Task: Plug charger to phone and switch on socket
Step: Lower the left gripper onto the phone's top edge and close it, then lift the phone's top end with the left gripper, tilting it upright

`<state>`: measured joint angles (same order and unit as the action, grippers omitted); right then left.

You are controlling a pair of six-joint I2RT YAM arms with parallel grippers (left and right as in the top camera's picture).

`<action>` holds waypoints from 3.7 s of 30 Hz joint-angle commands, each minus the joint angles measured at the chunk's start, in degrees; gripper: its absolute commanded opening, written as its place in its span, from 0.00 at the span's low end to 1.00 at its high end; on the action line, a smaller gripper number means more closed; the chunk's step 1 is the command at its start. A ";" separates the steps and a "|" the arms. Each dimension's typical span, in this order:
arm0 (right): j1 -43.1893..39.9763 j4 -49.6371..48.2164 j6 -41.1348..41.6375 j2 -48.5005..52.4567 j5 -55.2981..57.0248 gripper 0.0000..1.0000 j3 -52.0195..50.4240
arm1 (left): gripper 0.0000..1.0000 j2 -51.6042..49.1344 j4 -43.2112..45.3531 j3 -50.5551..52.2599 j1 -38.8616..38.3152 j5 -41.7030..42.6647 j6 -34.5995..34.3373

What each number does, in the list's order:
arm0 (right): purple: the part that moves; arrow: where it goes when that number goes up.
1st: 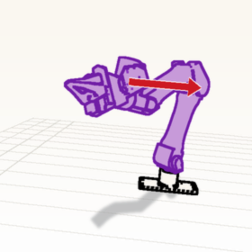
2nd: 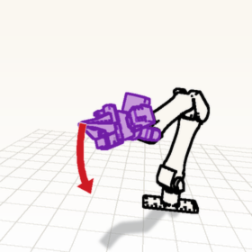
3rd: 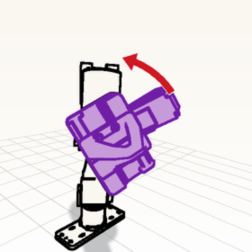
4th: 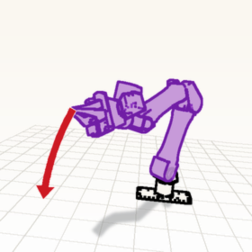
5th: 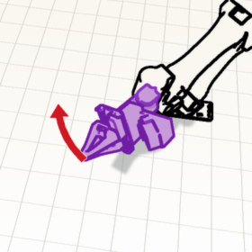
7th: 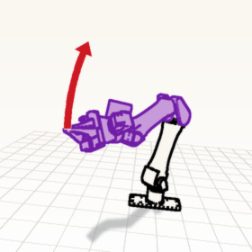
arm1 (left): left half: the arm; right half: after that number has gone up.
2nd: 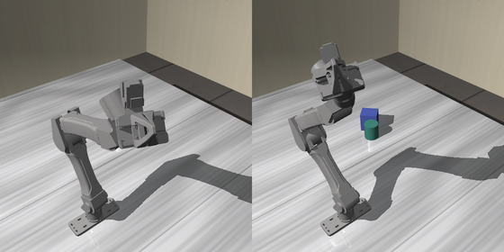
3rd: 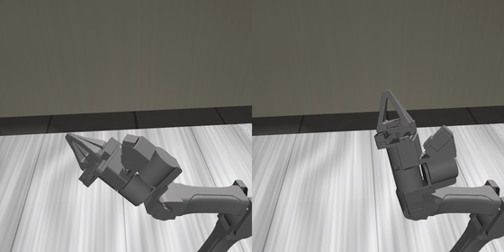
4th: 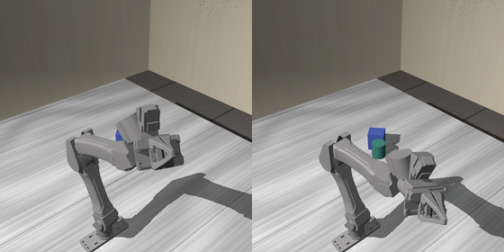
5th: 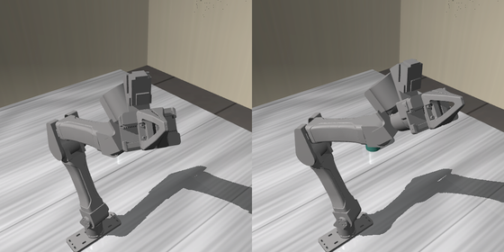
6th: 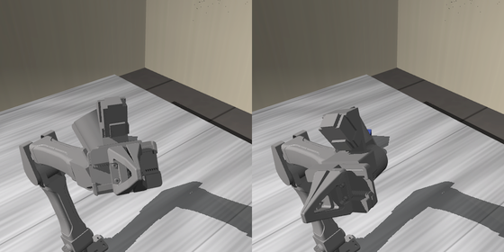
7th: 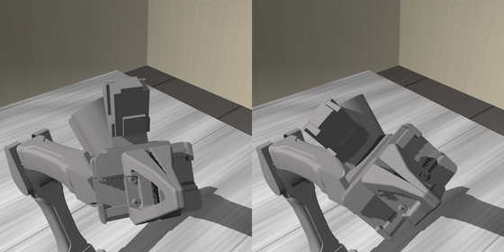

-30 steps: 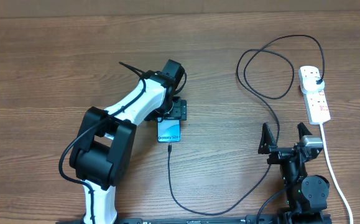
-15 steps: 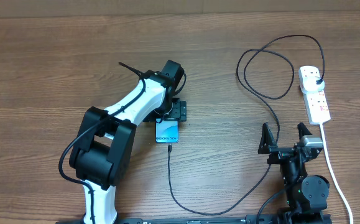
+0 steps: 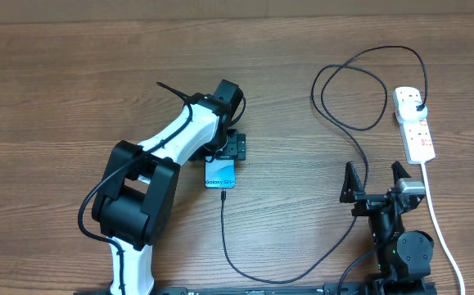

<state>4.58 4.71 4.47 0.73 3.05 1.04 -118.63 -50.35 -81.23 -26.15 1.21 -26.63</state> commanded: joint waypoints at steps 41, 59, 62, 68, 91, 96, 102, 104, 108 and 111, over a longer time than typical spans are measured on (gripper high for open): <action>0.17 -0.13 -0.04 -0.59 0.48 1.00 -0.57 | 0.79 -4.48 3.96 2.84 0.26 3.28 1.36; -1.46 -0.11 -0.04 -0.59 0.31 1.00 -0.57 | 0.63 -4.46 0.90 0.39 0.26 3.30 5.88; -1.75 -0.11 -0.04 -0.59 0.31 1.00 -0.57 | 0.63 -4.48 0.90 0.39 0.26 3.30 5.86; -1.70 -0.11 -0.04 -0.59 0.31 1.00 -0.57 | 0.71 -4.48 0.87 0.44 0.26 3.28 5.86; -1.70 -0.11 -0.04 -0.59 0.31 1.00 -0.57 | 0.73 -4.48 0.04 2.69 0.20 3.32 3.89; -1.70 -0.11 -0.04 -0.59 0.31 1.00 -0.57 | 0.72 -4.46 -1.55 0.04 1.03 3.89 3.96; -1.70 -0.13 -0.04 -0.57 0.31 1.00 -0.57 | 0.70 -4.33 -5.60 -7.10 4.37 13.86 7.74; -1.70 -0.13 -0.04 -0.57 0.31 1.00 -0.57 | 0.70 -4.33 -6.08 -8.61 5.73 19.12 10.03; -1.70 -0.13 -0.04 -0.57 0.31 1.00 -0.57 | 0.70 -4.33 -5.95 -9.33 8.63 30.73 14.10; -1.70 -0.13 -0.04 -0.57 0.31 1.00 -0.57 | 0.70 -4.35 -5.97 -9.31 10.91 40.00 17.68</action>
<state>3.07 4.75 4.47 0.73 3.03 1.04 -122.50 -56.16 -88.90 -16.95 26.22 -14.76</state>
